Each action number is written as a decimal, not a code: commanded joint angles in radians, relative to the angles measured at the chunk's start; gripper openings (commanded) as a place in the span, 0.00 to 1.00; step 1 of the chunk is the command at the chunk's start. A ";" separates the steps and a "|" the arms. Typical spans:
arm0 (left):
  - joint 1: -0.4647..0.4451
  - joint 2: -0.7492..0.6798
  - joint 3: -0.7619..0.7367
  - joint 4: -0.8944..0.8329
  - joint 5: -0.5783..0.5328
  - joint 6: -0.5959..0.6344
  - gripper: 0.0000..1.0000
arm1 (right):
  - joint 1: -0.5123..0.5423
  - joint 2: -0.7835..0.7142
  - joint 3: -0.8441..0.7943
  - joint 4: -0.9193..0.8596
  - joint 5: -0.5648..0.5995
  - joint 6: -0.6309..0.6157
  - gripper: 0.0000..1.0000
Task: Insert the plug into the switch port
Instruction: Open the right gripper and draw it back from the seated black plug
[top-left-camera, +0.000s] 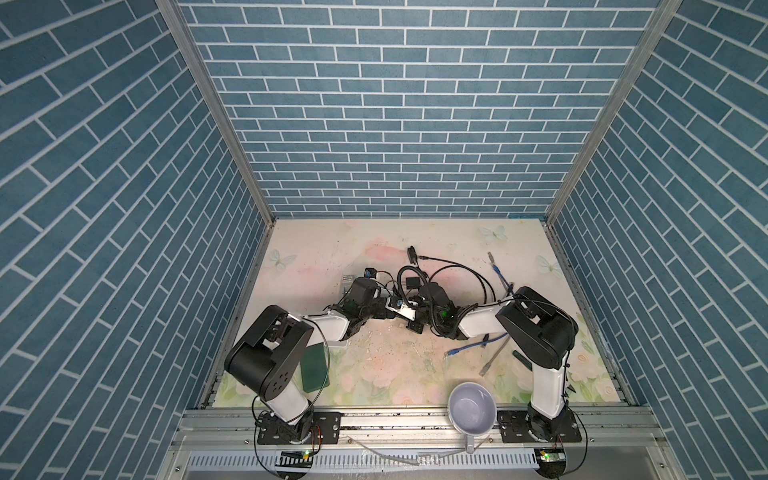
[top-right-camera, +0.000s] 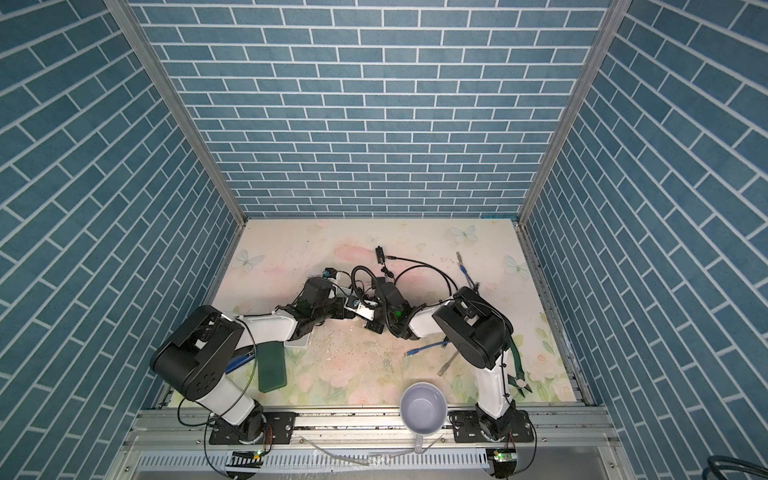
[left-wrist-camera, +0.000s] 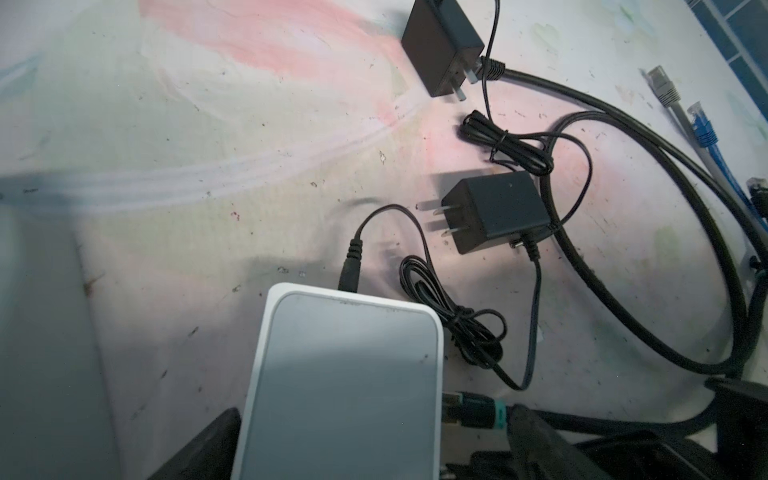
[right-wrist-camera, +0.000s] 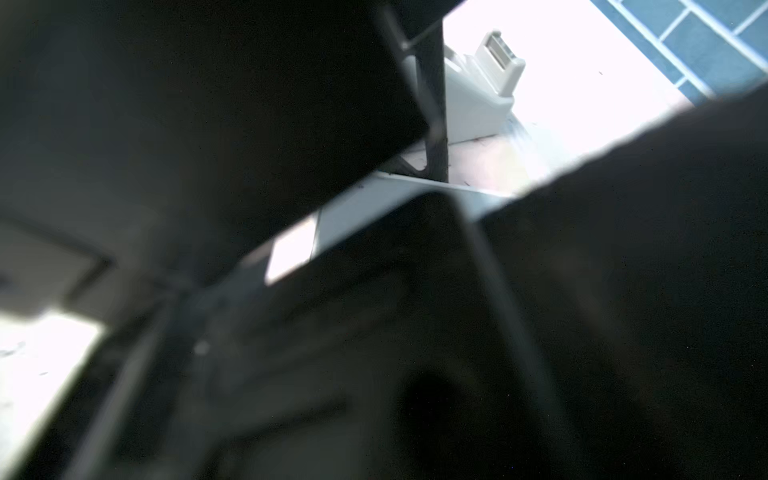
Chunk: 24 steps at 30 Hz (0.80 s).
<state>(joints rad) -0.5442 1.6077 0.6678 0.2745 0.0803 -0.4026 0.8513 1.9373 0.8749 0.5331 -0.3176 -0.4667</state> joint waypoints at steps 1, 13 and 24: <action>-0.067 -0.061 0.074 -0.042 0.103 0.033 1.00 | 0.024 -0.030 0.073 -0.075 -0.009 -0.054 0.00; -0.044 -0.016 0.121 -0.087 0.065 0.021 0.99 | 0.018 -0.042 0.111 -0.239 0.153 0.005 0.09; -0.033 -0.006 0.147 -0.115 0.056 0.030 1.00 | -0.004 -0.065 0.103 -0.221 0.158 0.035 0.25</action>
<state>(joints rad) -0.5388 1.6035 0.7662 0.1017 0.0311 -0.3916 0.8474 1.8809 0.9386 0.3347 -0.2195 -0.4683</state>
